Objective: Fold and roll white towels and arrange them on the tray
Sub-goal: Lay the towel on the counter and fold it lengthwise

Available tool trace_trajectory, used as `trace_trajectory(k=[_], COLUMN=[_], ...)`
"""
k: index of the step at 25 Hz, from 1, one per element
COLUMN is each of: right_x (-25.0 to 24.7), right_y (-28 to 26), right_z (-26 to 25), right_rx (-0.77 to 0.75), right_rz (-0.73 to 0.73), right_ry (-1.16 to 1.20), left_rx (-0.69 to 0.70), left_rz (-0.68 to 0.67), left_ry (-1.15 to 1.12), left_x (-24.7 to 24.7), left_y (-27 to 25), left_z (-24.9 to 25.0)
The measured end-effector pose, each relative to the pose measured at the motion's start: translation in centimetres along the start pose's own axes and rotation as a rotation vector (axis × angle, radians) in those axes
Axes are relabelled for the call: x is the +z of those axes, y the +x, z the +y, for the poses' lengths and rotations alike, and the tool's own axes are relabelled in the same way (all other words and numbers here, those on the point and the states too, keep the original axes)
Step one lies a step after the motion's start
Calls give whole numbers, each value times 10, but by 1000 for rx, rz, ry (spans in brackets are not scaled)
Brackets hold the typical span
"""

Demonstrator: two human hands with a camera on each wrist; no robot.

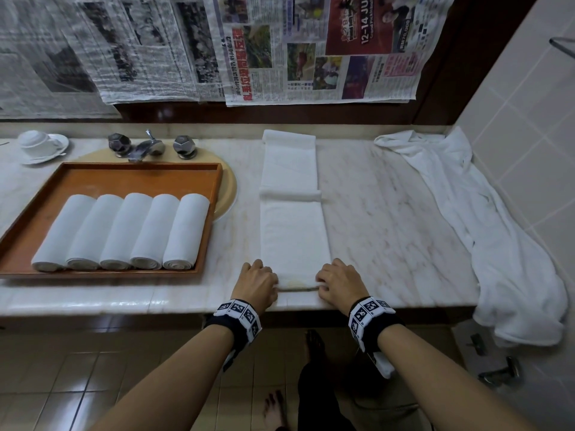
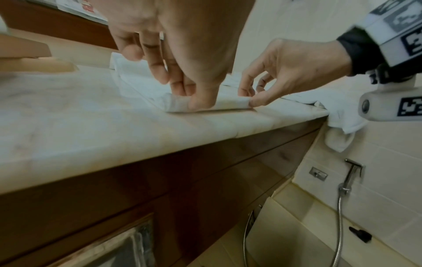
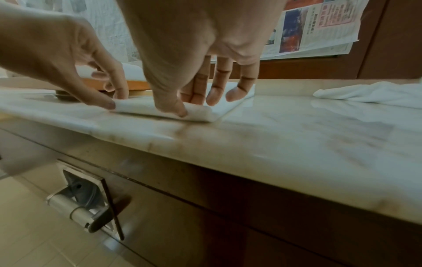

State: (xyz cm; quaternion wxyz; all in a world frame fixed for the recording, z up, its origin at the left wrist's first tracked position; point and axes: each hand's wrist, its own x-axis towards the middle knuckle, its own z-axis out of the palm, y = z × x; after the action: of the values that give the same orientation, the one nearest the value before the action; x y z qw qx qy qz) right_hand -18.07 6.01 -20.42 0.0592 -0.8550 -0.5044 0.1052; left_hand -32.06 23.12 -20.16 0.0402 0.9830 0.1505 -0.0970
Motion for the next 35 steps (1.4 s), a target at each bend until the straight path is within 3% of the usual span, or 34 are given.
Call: trace_trajectory(k=[4, 9, 16, 19, 24, 32, 35], right_x=[-8, -16, -22, -16, 4, 1, -10], right_y=[-1, 4, 17, 20, 10, 10, 11], right_z=[3, 9, 1, -3, -10, -5, 0], right_rx=[43, 74, 138, 128, 41, -18, -23], right_rz=[-104, -201, -148, -38, 70, 51, -55], right_ry=[-34, 73, -88, -111, 40, 67, 37], left_rx=[13, 53, -92, -123, -50, -27, 30], left_rz=[-26, -47, -47, -17, 29, -1, -23], left_ry=[23, -222, -424, -386, -239, -183, -184], left_x=[-3, -8, -14, -17, -5, -1, -2], left_y=[0, -1, 12, 18, 9, 10, 8], left_z=[-6, -24, -28, -22, -5, -4, -9])
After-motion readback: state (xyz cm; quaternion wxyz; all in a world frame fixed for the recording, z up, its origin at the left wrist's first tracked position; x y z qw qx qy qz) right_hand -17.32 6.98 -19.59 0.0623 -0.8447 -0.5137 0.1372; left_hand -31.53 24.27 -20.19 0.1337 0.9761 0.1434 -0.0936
